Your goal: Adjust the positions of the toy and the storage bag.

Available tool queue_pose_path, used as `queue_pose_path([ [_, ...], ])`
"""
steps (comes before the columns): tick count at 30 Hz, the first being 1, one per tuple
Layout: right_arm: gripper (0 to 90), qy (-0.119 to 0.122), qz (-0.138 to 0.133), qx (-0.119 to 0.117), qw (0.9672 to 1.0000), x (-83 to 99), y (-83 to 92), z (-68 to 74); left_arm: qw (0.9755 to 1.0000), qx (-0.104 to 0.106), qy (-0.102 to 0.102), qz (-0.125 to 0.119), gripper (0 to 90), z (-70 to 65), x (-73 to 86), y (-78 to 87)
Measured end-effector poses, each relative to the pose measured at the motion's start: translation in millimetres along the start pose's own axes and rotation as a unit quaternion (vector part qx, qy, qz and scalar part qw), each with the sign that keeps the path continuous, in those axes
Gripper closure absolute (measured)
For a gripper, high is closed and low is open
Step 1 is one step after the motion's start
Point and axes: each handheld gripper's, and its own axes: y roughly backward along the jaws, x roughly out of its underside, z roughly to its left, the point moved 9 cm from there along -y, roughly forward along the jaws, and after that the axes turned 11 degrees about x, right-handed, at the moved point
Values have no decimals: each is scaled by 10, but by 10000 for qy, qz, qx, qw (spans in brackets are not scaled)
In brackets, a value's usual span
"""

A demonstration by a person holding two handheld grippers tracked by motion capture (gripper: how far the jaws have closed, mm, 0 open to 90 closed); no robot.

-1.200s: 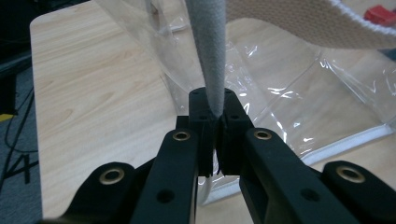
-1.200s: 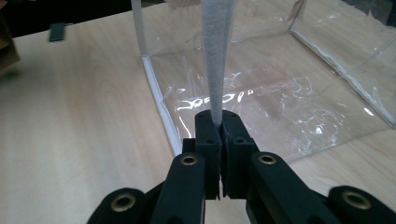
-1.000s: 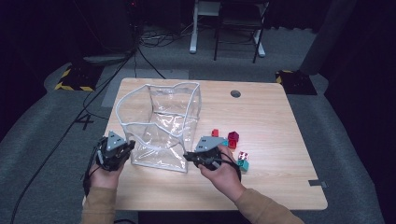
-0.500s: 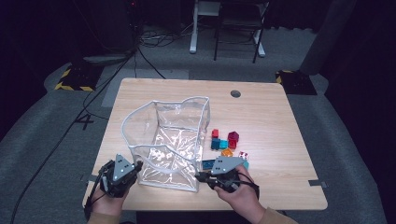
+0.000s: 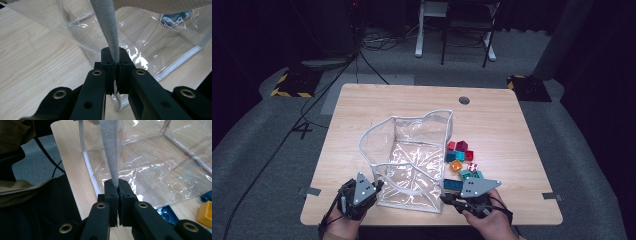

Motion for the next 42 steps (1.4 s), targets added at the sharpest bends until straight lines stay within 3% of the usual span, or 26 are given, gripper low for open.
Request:
queue_pose_path([
  [17, 866, -253, 73, 356, 9990, 237, 305, -207, 9987, 308, -394, 37, 866, -223, -253, -310],
  [23, 804, -406, 49, 284, 9988, 269, 374, -227, 9983, 395, -429, 46, 856, -253, -268, -323],
  [24, 753, -442, 17, 279, 9986, 258, 385, -232, 9983, 421, -411, 51, 833, -256, -262, -316],
  [27, 588, -453, -70, 383, 9982, 222, 433, -269, 9982, 450, -383, 75, 618, -245, -233, -285],
  [30, 495, -448, -111, 480, 9978, 212, 504, -304, 9985, 462, -284, 54, 492, -204, -178, -194],
  [36, 422, -600, -174, 678, 9957, 233, 675, -442, 9986, 493, -211, -30, 402, -78, -52, 18],
  [42, 402, -720, -203, 932, 9928, 254, 806, -661, 9991, 402, -148, 5, 375, 119, 92, 66],
])
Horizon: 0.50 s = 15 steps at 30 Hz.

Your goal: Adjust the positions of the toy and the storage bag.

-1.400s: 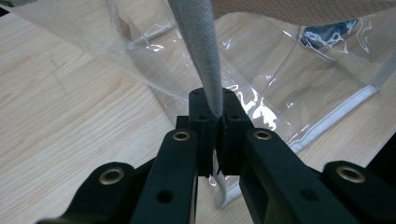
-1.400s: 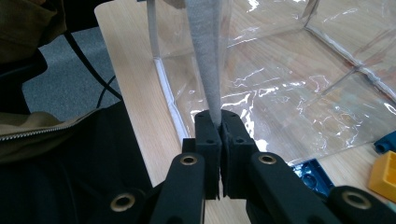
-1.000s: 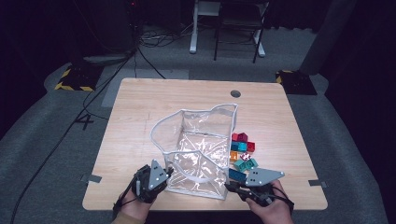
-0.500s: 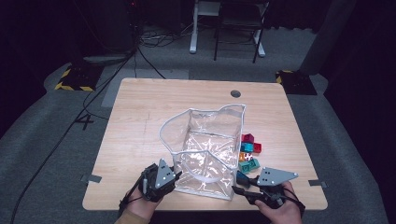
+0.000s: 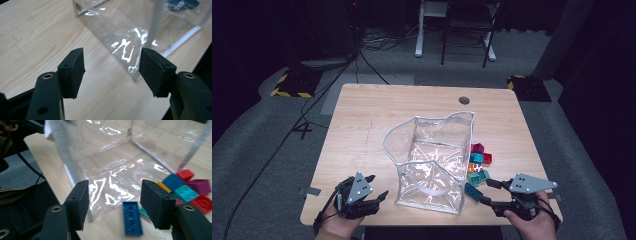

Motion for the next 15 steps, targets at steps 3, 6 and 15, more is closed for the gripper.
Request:
queue_pose_path([
  [3, 389, -29, 10, 234, 9997, 2, 12, -194, 9998, -132, 143, 11, 365, 190, 91, -8],
  [6, 386, -89, 55, 415, 9991, 21, 14, -371, 9994, -238, 267, 35, 366, 400, 171, -73],
  [15, 382, -331, 107, 829, 9960, 118, -82, -857, 9974, -407, 567, 168, 369, 796, 353, -319],
])
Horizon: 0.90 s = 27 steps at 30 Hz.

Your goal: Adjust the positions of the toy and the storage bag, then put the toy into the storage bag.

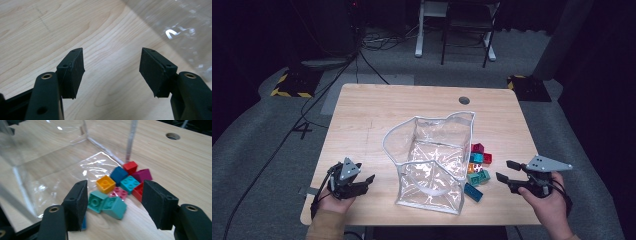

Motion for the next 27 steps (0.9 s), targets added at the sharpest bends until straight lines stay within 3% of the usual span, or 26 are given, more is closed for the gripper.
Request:
queue_pose_path([
  [4, 377, -124, 49, 95, 9999, 37, -126, -158, 9997, -159, -3, 161, 368, 87, 59, -80],
  [12, 372, -197, 166, 149, 9996, 28, -354, -305, 9995, -156, 134, 231, 366, 232, 182, -138],
  [21, 379, -130, 249, 241, 9993, -103, -676, -510, 9992, -193, 198, 283, 355, 256, 317, -142],
  [27, 381, -199, 291, 171, 9992, -188, -910, -575, 9995, -185, 205, 147, 348, 244, 340, -135],
])
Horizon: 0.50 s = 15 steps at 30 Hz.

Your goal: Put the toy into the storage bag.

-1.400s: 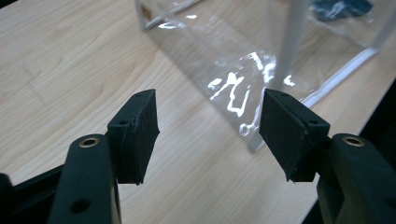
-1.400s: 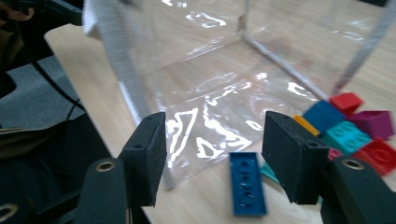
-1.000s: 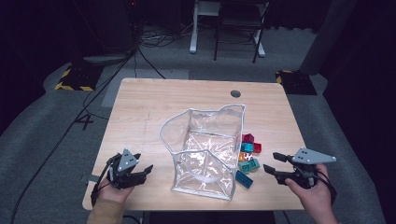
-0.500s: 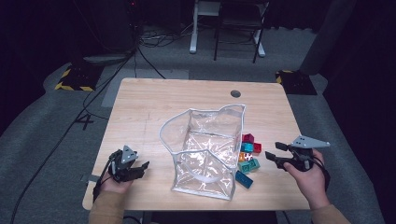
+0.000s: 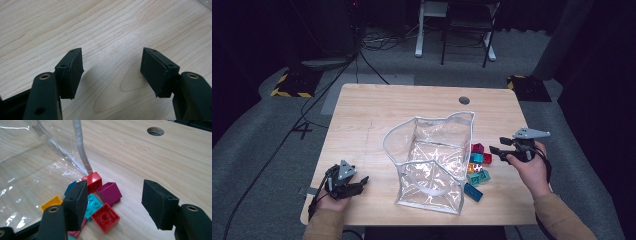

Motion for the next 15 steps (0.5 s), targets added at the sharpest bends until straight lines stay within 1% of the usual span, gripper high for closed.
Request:
queue_pose_path([
  [2, 381, 7, 51, -19, 10000, -18, -93, -9, 10000, 12, 37, -3, 344, 6, 3, 1],
  [6, 381, -2, 166, -97, 9998, -27, -270, 5, 10000, -9, 27, 3, 340, 5, 4, 1],
  [10, 381, 92, 301, -129, 9994, 23, -418, 33, 10000, 1, 65, 1, 338, 7, 0, -4],
  [15, 380, 107, 422, -172, 9989, 94, -559, 64, 10000, -30, 43, -12, 339, 3, -3, -6],
])
